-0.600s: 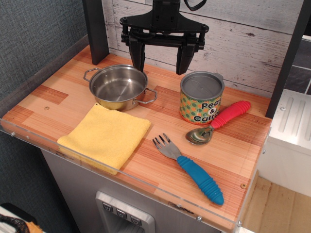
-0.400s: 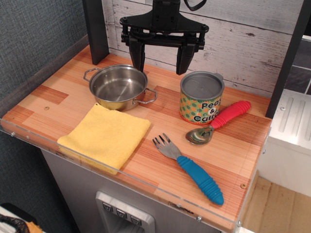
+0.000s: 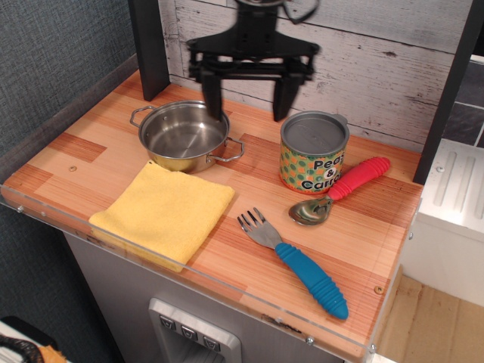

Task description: Place the pan over the yellow cloth on the table

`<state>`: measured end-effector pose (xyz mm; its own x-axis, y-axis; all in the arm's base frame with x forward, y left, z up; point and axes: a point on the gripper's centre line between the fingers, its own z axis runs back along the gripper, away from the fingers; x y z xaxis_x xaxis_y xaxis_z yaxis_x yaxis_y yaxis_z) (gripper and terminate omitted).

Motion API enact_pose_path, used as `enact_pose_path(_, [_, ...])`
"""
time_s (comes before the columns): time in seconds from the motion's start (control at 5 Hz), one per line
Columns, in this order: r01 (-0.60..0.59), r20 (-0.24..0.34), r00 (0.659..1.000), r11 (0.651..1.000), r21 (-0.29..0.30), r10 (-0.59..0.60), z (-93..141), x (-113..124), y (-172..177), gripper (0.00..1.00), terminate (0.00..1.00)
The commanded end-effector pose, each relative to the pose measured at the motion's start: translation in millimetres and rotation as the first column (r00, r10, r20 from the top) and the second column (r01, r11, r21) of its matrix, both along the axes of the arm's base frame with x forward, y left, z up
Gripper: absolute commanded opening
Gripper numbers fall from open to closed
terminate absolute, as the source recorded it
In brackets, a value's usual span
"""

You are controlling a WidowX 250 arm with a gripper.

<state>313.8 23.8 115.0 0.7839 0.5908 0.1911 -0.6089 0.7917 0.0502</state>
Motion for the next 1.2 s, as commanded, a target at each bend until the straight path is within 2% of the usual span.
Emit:
enact_pose_path(0.0, [-0.471,0.066,0.876,0.877,-0.098,0.478,1,-11,37,1.0,0.0])
enact_pose_path(0.2, [-0.67,0.047,0.73,0.727,-0.153,0.682,-15,-15,48,1.0,0.0])
enact_pose_path(0.4, [-0.83,0.062,0.539,0.542,-0.134,0.84,-32,-17,53,1.0,0.0])
enact_pose_path(0.6, [-0.898,0.112,0.406,0.419,-0.134,0.907,-48,-17,56,1.0,0.0])
enact_pose_path(0.8, [-0.914,0.127,0.356,0.373,-0.158,0.926,-60,-15,66,1.0,0.0])
enact_pose_path(1.0, [-0.927,0.117,0.331,0.346,-0.145,0.936,-72,-14,75,1.0,0.0])
